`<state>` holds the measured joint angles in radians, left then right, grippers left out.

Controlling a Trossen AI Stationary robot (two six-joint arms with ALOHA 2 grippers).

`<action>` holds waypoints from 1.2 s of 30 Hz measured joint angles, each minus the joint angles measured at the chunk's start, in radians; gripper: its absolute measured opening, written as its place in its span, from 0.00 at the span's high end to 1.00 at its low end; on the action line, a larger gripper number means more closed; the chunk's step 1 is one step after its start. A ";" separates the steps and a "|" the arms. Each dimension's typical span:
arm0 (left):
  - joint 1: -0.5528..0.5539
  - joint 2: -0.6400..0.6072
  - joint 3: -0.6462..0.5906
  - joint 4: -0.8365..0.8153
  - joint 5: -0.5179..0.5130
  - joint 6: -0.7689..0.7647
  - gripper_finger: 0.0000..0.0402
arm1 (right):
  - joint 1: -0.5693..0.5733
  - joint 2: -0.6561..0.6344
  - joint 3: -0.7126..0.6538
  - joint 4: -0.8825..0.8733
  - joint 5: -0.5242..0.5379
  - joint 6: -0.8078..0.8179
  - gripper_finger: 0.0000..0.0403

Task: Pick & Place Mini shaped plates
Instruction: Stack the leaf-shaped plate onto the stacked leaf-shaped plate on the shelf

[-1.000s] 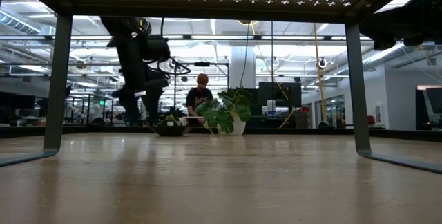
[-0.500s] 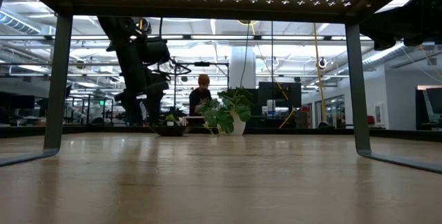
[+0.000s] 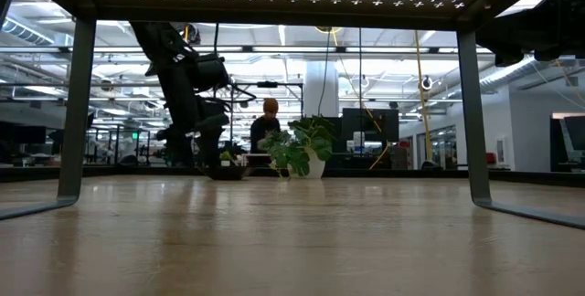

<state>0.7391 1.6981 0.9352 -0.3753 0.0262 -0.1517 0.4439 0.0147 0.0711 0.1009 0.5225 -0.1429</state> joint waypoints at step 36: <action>-0.021 0.053 0.001 0.011 0.001 -0.069 0.38 | 0.000 0.000 0.000 0.000 0.000 0.000 0.71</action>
<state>0.7180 1.7509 0.9360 -0.3647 0.0269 -0.2207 0.4440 0.0147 0.0709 0.1009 0.5228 -0.1429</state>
